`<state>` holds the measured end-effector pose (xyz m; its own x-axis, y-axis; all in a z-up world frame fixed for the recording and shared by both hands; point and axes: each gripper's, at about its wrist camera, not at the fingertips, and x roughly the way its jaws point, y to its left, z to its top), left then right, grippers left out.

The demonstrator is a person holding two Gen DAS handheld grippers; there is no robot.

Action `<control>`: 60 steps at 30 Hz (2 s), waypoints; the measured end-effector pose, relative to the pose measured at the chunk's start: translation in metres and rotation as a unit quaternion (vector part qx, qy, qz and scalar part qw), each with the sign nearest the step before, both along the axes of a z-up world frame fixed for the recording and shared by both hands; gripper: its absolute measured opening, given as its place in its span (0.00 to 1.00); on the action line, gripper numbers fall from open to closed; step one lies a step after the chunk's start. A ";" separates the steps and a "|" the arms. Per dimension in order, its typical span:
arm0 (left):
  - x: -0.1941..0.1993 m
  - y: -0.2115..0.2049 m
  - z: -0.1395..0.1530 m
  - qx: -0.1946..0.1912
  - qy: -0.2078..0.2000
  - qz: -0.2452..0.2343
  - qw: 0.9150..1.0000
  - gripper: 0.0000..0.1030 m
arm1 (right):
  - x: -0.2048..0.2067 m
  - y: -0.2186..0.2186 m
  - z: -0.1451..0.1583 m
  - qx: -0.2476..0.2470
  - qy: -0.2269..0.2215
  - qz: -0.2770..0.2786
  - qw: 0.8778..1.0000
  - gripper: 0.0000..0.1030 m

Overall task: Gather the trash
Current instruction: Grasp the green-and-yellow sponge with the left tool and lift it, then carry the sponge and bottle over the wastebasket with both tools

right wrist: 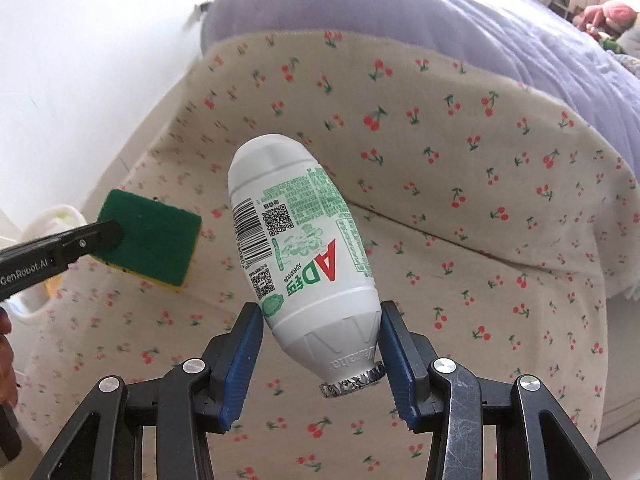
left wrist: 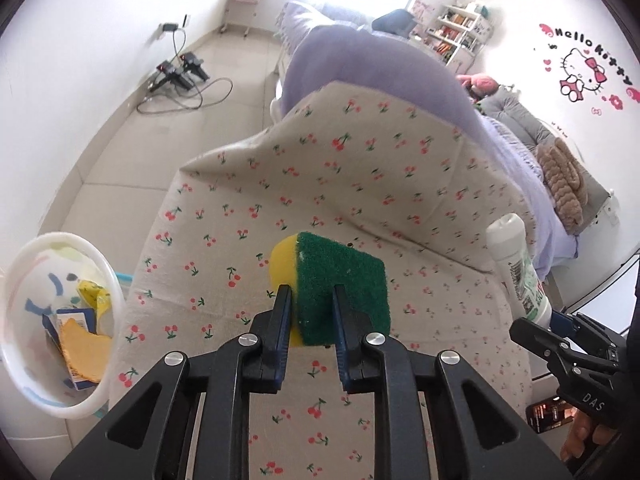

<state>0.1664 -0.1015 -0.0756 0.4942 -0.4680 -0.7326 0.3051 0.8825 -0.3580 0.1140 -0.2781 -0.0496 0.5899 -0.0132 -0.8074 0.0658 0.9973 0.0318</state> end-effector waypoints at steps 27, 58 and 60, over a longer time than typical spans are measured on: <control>-0.049 0.106 0.060 0.008 -0.080 0.057 0.995 0.20 | -0.004 0.092 0.043 0.008 -0.093 0.042 0.995 0.50; -0.059 0.231 0.045 0.054 -0.096 0.168 0.980 0.25 | 0.036 0.218 0.025 0.035 -0.080 0.126 0.988 0.50; -0.054 0.231 0.044 0.075 -0.093 0.174 0.977 0.48 | 0.038 0.224 0.022 0.036 -0.080 0.130 0.988 0.50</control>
<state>0.1125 0.1293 -0.0320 0.7359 -0.1422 -0.6620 0.0243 0.9826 -0.1841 0.1523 -0.0540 -0.0273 0.6854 0.2102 -0.6972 -0.2044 0.9745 0.0928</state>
